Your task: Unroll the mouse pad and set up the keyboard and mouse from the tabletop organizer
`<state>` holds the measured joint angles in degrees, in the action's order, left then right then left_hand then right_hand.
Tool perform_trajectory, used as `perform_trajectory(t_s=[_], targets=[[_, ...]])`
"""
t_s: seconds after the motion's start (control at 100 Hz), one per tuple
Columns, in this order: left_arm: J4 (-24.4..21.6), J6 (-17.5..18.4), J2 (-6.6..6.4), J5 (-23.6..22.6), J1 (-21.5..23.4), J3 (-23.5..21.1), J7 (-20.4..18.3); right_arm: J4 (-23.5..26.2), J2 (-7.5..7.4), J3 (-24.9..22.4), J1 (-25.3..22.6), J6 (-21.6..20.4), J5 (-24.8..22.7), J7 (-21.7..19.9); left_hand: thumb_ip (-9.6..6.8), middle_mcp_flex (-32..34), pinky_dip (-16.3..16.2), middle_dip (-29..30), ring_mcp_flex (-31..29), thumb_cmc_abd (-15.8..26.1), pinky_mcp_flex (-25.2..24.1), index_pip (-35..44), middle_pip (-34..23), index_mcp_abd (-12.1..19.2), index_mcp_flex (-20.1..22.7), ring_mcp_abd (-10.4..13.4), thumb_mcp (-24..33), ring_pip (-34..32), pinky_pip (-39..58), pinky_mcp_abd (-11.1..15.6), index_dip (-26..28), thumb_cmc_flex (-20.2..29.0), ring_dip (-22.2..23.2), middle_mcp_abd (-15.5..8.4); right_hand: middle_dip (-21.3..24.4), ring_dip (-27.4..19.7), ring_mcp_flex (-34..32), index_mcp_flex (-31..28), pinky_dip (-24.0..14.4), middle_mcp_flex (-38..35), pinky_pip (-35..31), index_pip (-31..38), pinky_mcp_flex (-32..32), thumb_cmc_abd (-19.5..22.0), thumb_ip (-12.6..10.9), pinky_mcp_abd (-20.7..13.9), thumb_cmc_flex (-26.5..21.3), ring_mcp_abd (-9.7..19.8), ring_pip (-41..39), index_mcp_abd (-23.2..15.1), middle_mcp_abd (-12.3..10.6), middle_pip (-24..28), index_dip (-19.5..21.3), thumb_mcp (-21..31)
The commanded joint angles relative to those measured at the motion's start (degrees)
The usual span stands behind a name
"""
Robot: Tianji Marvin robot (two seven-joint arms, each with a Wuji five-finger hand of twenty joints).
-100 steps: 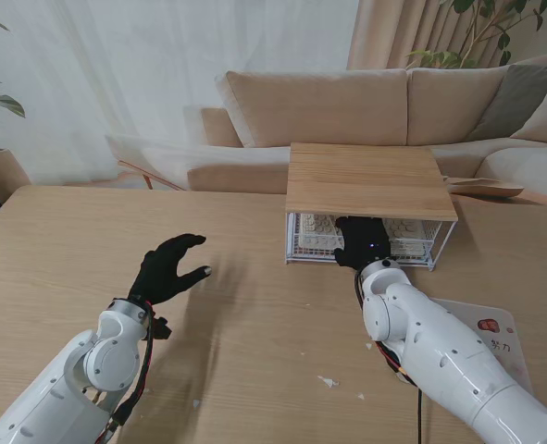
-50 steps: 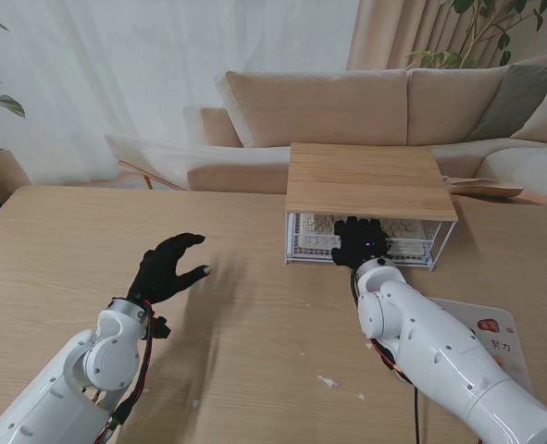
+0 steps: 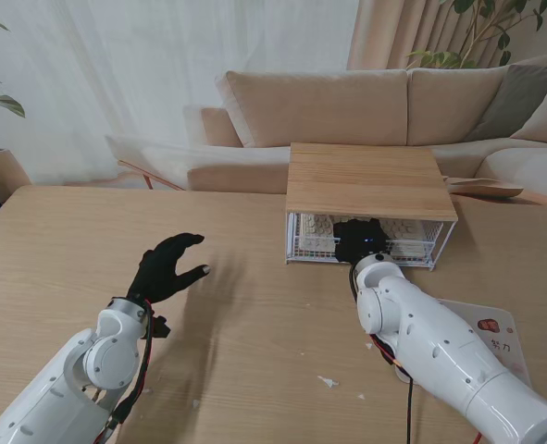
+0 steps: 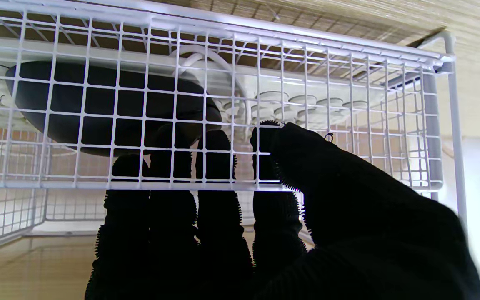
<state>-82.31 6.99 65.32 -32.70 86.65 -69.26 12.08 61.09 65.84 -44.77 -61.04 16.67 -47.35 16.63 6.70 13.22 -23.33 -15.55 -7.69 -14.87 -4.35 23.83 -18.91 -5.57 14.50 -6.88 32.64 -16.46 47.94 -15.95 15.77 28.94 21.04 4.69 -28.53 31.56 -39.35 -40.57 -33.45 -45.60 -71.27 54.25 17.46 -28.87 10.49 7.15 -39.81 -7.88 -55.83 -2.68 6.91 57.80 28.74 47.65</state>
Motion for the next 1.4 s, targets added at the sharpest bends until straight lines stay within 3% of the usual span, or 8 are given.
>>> perform_trajectory(t_s=[0.0, 0.13, 0.31, 0.63, 1.39], targets=[[-0.2, -0.3, 0.23, 0.1, 0.1, 0.0, -0.8, -0.3, 0.51, 0.4, -0.4, 0.3, -0.1, -0.6, -2.50, -1.3, 0.5, 0.2, 2.2, 1.3, -0.5, -0.9, 0.3, -0.1, 0.2, 0.7, -0.6, 1.1, -1.6, -0.3, -0.6, 0.7, 0.6, 1.0, -0.9, 1.9, -5.8, -2.8, -1.8, -2.8, -3.3, 2.3, 0.9, -2.0, 2.9, 0.4, -2.4, -2.5, -7.5, -2.7, 1.4, 2.6, -0.7, 1.5], [-0.1, -0.3, 0.25, 0.0, 0.0, -0.1, -0.7, -0.1, 0.43, 0.6, -0.5, 0.6, -0.7, -0.2, -2.50, -1.3, 0.6, 0.2, 2.3, 1.4, -0.6, -1.0, 0.3, -0.1, 0.2, 0.6, -0.7, 1.2, -1.8, -0.4, -0.6, 0.6, 0.6, 1.0, -1.6, 2.2, -8.0, -4.0, -2.8, -4.9, -4.9, 1.9, 2.7, -2.7, 3.2, 0.8, -2.4, -2.8, -9.1, -2.9, 1.4, 3.2, -1.2, 1.8], [-0.1, -0.4, 0.28, 0.1, 0.1, -0.2, -0.6, 1.3, 0.36, 0.3, -1.2, 1.4, -0.8, -1.0, -2.52, -1.3, 0.7, 0.2, 2.3, 1.6, -0.6, -1.0, 0.3, -0.1, 0.4, 0.6, -0.9, 1.3, -2.0, -0.4, -0.6, 0.7, 0.7, 0.9, -3.1, 2.6, -11.4, -5.9, -4.5, -7.9, -7.2, 2.2, 5.1, -3.5, 3.4, 2.6, -2.6, -4.2, -11.6, -0.3, 3.6, 3.9, -1.6, 2.5], [0.1, -0.1, 0.28, 0.3, -0.1, -0.1, -0.6, 5.1, -0.28, -1.1, -3.9, 2.1, -1.9, -2.9, -2.54, -1.3, 0.8, 0.2, 2.3, 1.6, -0.5, -1.1, 0.3, -0.1, 0.5, 0.6, -1.2, 1.3, -2.1, -0.4, -0.7, 0.7, 0.7, 1.0, -4.0, 2.8, -12.2, -6.7, -5.2, -9.0, -7.2, 2.4, 5.4, -3.5, 3.7, 3.2, -3.3, -4.7, -12.3, 1.6, 4.7, 4.0, -1.2, 3.3], [0.2, -0.2, 0.29, 0.2, -0.1, 0.0, -0.6, 13.4, -3.30, -5.6, -9.7, -1.8, -8.3, -10.3, -2.58, -1.3, 0.8, 0.2, 2.3, 1.7, -0.5, -1.3, 0.3, -0.1, 0.6, 0.7, -1.5, 1.4, -2.3, -0.4, -0.7, 0.8, 0.8, 0.9, -5.7, 3.5, -11.2, -6.2, -5.6, -8.5, -5.4, 2.8, 4.8, -3.2, 3.9, 2.7, -2.6, -3.3, -12.3, 1.6, 4.1, 4.4, 2.3, 7.2]])
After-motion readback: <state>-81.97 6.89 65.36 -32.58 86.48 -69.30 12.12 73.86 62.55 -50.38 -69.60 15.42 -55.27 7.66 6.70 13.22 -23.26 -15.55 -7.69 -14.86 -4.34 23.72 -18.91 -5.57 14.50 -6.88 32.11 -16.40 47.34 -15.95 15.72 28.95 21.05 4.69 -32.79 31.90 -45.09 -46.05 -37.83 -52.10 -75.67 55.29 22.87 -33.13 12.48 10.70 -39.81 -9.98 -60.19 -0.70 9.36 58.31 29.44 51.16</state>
